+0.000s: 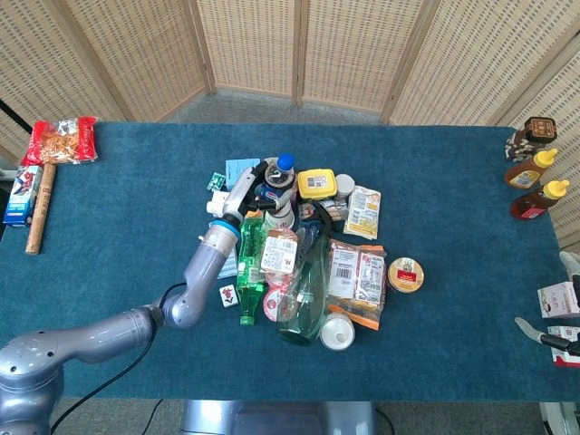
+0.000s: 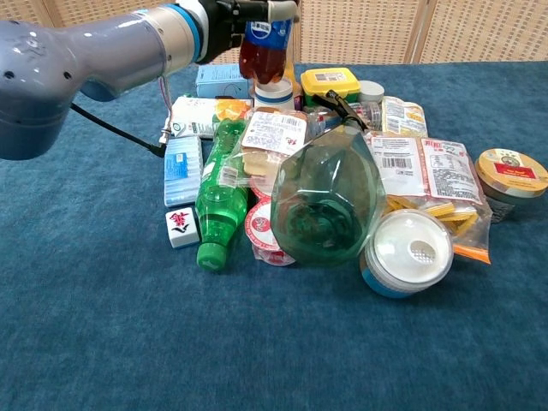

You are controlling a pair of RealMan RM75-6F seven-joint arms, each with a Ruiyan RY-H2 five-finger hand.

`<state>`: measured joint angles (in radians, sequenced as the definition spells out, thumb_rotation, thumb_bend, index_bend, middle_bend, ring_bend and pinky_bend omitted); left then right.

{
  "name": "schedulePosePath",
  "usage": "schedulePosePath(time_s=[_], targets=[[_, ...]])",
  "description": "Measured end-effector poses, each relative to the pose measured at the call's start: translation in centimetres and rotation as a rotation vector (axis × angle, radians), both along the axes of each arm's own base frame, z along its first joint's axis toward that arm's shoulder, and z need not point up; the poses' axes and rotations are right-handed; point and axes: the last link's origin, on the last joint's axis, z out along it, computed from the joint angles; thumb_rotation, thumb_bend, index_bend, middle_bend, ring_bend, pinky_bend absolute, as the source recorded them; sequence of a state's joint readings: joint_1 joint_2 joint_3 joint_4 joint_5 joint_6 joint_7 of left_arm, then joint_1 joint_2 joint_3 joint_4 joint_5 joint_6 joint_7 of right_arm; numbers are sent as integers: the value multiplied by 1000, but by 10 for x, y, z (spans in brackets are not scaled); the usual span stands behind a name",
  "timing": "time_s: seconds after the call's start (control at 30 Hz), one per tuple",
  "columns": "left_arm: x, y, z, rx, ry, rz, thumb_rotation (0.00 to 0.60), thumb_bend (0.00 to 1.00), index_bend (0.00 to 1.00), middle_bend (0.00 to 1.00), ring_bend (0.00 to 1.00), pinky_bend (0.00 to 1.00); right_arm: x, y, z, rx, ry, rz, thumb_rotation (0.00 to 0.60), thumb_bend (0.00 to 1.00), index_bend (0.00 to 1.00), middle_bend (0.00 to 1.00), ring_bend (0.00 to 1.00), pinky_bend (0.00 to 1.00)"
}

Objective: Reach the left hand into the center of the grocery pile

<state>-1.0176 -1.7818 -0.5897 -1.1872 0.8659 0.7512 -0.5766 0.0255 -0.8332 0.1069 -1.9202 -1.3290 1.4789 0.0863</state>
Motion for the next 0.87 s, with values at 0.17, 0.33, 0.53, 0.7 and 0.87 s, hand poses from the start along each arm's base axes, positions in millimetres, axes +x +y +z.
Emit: schedulePosePath(time_s=[0.17,0.33,0.53,0.7,0.87], targets=[[-2,-6,20,16,-37,-4,600,464,421,410,505,116,0,-3,-5,11,-10,9,492,34,0,35,0,0],[-2,-16,47,39,-83,-20,600,455,419,408,504,118,-2,-5,-12,28,-28,15,491,34,0,36,0,0],[0,-34,91,88,-151,-51,600,448,419,403,505,117,-4,-8,-18,43,-45,24,489,34,0,35,0,0],[5,-45,130,150,-182,-89,600,439,418,400,505,116,-4,-8,-20,48,-51,25,493,34,0,36,0,0],[10,-52,143,164,-180,-114,600,436,419,399,504,117,-4,-8,-21,50,-53,21,493,34,0,36,0,0]])
